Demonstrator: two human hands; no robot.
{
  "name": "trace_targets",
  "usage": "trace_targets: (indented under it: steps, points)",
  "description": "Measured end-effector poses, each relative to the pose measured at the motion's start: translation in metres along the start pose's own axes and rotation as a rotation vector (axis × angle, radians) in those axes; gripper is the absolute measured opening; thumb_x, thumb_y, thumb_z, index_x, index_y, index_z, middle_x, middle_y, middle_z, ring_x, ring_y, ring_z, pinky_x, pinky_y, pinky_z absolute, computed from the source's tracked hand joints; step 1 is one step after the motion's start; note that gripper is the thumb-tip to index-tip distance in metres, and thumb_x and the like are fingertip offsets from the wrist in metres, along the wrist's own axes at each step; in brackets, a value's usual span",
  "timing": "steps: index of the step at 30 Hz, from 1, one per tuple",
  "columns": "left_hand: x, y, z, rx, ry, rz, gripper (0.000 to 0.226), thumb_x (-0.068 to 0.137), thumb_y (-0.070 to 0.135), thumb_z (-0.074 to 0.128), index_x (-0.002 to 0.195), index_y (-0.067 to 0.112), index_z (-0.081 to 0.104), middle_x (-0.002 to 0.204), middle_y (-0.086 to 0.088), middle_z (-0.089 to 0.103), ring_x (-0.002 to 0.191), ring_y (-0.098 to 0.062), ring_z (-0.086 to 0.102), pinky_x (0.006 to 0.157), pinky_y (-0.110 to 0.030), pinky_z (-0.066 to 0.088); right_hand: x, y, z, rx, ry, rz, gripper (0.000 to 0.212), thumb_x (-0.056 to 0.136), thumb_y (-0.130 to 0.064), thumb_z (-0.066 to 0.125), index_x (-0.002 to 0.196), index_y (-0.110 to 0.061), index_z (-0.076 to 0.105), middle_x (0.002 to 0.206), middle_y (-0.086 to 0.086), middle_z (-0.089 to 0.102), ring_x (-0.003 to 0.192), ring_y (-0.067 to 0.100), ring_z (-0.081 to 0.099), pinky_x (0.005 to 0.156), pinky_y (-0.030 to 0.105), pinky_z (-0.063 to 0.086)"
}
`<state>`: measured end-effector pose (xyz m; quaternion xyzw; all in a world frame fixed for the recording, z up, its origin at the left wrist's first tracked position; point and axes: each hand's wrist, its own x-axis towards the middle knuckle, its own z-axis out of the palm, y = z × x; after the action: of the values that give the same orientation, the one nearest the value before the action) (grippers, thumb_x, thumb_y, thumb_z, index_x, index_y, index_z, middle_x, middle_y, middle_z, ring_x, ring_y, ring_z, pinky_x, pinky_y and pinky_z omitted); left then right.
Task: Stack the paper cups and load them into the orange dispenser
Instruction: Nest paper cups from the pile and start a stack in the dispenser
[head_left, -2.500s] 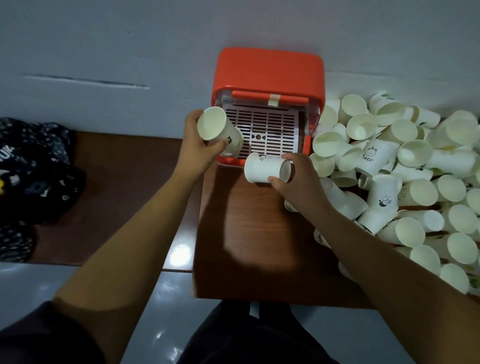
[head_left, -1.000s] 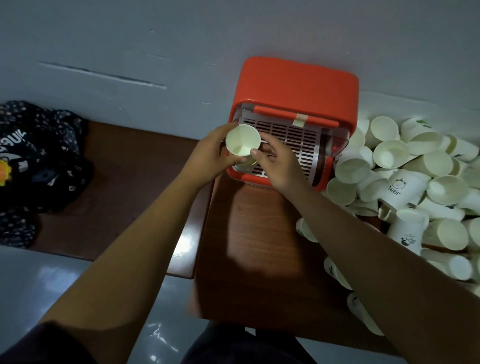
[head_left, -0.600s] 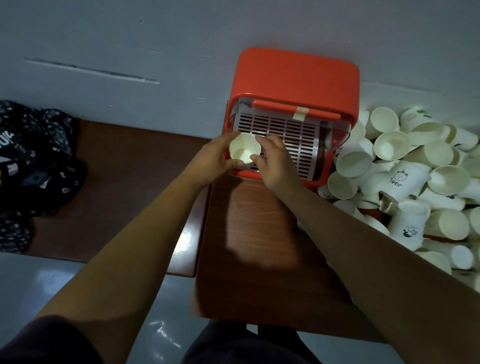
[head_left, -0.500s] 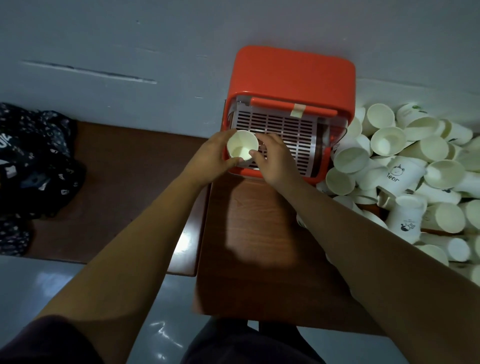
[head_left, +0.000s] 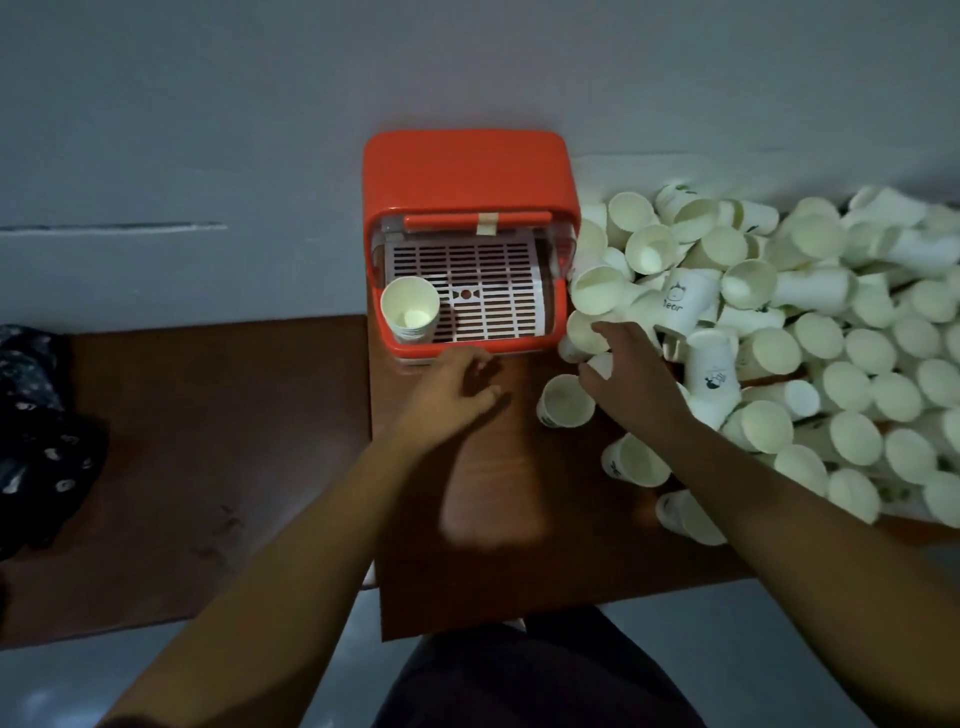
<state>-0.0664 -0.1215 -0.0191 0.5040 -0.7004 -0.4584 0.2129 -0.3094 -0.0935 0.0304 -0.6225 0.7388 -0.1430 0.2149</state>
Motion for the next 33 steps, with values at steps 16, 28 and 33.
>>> trace_targets:
  steps: [16, 28, 33]
  points:
    - [0.03, 0.019, 0.108, 0.282, -0.151, 0.032, 0.076, 0.079, 0.03, 0.081, 0.145, 0.016, 0.046, 0.139, -0.006, 0.05, 0.128, -0.025, 0.046, 0.105, -0.037, 0.042, 0.015, 0.082, 0.018, -0.261, -0.173, -0.123, 0.071, 0.078, -0.033, 0.076, 0.136, -0.006, 0.045, 0.13, 0.016, 0.053, 0.119, 0.033, 0.05, 0.095, 0.043, 0.042]
    - [0.004, 0.029, 0.083, 0.219, 0.148, -0.146, 0.079, 0.069, 0.058, 0.057, 0.134, 0.015, 0.054, 0.128, -0.005, 0.056, 0.115, -0.022, 0.055, 0.092, -0.029, 0.044, 0.025, 0.089, 0.032, -0.257, -0.195, -0.229, 0.056, 0.069, -0.031, 0.084, 0.112, -0.01, 0.054, 0.104, 0.01, 0.064, 0.094, 0.027, 0.062, 0.078, 0.033, 0.047]
    - [-0.012, 0.032, 0.059, 0.15, 0.315, -0.146, 0.058, 0.078, 0.036, 0.073, 0.131, 0.019, 0.055, 0.129, 0.003, 0.056, 0.118, -0.014, 0.053, 0.095, -0.043, 0.05, 0.025, 0.084, 0.048, -0.395, -0.262, -0.343, 0.066, 0.071, -0.039, 0.081, 0.124, -0.011, 0.051, 0.116, 0.012, 0.063, 0.104, 0.028, 0.059, 0.091, 0.037, 0.046]
